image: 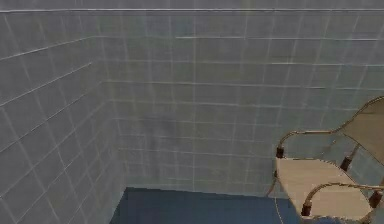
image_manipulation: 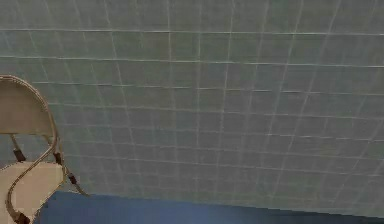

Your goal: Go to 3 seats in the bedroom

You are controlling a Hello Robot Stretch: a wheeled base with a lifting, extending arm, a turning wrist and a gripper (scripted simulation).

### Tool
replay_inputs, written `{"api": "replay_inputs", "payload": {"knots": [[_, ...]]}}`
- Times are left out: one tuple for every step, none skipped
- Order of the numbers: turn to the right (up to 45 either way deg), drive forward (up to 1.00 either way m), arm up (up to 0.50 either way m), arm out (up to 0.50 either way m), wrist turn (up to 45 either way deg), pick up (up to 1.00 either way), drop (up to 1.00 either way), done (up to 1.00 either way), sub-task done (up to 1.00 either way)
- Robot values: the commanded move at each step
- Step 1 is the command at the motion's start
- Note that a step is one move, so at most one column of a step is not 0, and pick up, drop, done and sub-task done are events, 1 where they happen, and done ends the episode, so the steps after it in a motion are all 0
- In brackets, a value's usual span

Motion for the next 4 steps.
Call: {"api": "replay_inputs", "payload": {"knots": [[39.0,0.00,0.00,0.00,0.0,0.00,0.00,0.00,0.00],[0.0,0.00,0.00,0.00,0.0,0.00,0.00,0.00,1.00],[45.0,0.00,0.00,0.00,0.0,0.00,0.00,0.00,0.00],[45.0,0.00,0.00,0.00,0.0,0.00,0.00,0.00,0.00]]}}
